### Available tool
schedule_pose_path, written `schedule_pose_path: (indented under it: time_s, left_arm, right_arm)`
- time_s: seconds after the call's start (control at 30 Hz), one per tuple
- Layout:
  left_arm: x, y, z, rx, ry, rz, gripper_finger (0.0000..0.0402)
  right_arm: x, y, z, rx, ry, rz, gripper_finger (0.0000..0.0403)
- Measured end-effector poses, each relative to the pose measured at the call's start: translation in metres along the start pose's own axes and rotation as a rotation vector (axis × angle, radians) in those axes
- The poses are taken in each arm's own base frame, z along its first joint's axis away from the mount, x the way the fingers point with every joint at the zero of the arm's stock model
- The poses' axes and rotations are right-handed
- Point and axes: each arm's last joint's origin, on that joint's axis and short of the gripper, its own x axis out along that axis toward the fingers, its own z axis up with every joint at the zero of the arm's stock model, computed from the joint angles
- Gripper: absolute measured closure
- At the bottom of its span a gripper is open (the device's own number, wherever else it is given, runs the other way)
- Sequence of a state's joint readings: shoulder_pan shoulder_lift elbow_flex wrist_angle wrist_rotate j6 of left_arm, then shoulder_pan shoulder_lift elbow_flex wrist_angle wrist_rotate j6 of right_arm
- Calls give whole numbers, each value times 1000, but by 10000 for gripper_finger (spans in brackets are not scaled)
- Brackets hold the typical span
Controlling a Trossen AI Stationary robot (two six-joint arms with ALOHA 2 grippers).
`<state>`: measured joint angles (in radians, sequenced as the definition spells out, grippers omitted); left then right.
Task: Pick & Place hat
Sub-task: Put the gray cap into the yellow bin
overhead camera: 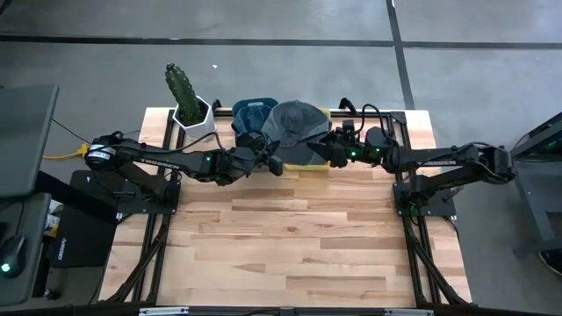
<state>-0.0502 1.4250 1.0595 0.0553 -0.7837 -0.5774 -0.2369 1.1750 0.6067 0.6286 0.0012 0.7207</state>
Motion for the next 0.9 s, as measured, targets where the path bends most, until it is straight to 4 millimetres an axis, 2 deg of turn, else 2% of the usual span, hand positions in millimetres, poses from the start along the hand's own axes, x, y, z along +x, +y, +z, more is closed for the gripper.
schedule_pose_path:
  time_s: [0.43, 0.9]
  left_arm:
    - [0, 0, 0, 106, 0, -5, 401]
    - [0, -6, 8, 158, -68, -51, 402]
  right_arm:
    - [1, -4, 3, 108, -141, -131, 100]
    - [1, -7, 0, 245, -144, -176, 100]
